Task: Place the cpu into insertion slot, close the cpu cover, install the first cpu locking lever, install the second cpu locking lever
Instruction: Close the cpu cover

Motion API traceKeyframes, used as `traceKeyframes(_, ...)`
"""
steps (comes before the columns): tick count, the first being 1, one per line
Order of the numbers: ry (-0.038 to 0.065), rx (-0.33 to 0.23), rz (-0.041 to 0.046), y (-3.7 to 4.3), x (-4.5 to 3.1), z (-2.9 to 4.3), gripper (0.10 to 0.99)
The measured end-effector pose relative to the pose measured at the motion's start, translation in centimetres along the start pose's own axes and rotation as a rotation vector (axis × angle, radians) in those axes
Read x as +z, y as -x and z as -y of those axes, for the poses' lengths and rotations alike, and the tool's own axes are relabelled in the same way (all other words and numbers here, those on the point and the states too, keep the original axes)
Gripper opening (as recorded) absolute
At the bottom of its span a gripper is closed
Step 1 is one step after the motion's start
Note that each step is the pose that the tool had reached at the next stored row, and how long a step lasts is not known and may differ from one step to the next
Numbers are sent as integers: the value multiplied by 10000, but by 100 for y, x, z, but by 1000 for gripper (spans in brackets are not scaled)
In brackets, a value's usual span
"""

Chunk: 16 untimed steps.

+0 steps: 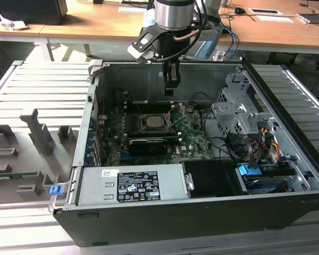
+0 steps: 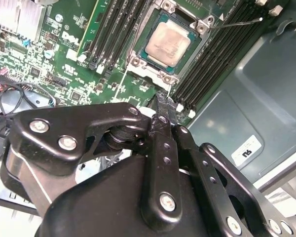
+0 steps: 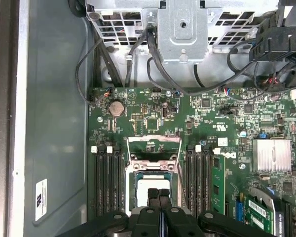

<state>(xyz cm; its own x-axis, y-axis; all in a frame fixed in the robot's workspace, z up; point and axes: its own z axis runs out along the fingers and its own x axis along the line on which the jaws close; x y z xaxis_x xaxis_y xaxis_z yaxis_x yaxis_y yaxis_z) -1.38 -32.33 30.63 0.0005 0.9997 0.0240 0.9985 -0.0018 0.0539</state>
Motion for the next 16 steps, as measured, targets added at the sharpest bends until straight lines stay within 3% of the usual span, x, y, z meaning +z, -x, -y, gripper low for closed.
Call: traceKeyframes(16, 0, 0, 0, 0, 13, -101, 106)
